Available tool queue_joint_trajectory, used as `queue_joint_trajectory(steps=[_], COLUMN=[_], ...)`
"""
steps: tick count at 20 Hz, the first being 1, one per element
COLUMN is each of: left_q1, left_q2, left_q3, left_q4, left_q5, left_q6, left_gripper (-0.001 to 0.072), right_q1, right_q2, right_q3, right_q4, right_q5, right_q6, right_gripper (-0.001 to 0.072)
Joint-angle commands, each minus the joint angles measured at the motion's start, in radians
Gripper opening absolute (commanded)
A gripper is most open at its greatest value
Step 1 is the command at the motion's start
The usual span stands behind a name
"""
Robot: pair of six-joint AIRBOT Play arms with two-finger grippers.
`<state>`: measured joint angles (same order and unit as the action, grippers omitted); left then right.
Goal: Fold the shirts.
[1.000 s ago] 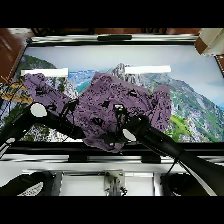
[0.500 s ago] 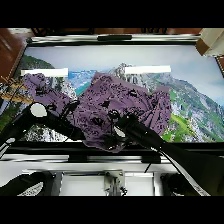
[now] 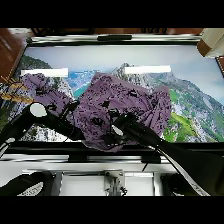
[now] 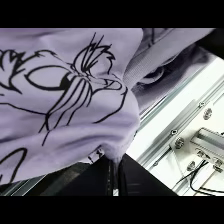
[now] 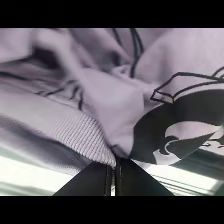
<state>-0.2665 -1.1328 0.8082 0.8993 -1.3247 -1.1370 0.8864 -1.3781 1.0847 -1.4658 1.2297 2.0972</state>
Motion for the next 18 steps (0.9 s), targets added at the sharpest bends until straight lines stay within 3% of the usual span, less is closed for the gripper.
queue_joint_trajectory(steps=[1,4,7,14,15,16,17,18], left_q1=[0.063,0.160,0.215,0.204,0.204,0.204,0.204,0.204], left_q2=[0.002,0.008,0.024,-0.027,-0.039,-0.049,-0.058,-0.066], left_q3=[0.035,0.134,0.182,0.181,0.181,0.181,0.181,0.181], left_q4=[0.001,-0.024,-0.140,-0.108,-0.105,-0.106,-0.106,-0.096], left_q5=[-0.054,-0.157,-0.169,-0.149,-0.150,-0.150,-0.149,-0.149], left_q6=[0.000,0.000,0.000,0.014,0.035,0.046,0.055,0.055], left_gripper=[0.0055,0.0055,0.0056,0.0058,0.0081,0.0150,0.0262,0.0427], right_q1=[0.000,0.000,0.000,0.000,0.000,0.000,0.000,0.000], right_q2=[0.098,0.221,0.275,0.109,0.096,0.090,0.090,0.091], right_q3=[0.087,0.174,0.189,0.189,0.189,0.189,0.189,0.189], right_q4=[-0.080,-0.160,-0.140,0.004,0.029,0.043,0.044,0.044], right_q5=[0.056,0.051,0.061,0.042,0.042,0.042,0.042,0.044], right_q6=[-0.094,-0.124,-0.086,-0.078,-0.079,-0.079,-0.078,-0.079], right_gripper=[0.0074,0.0075,0.0074,0.0074,0.0075,0.0075,0.0075,0.0075])
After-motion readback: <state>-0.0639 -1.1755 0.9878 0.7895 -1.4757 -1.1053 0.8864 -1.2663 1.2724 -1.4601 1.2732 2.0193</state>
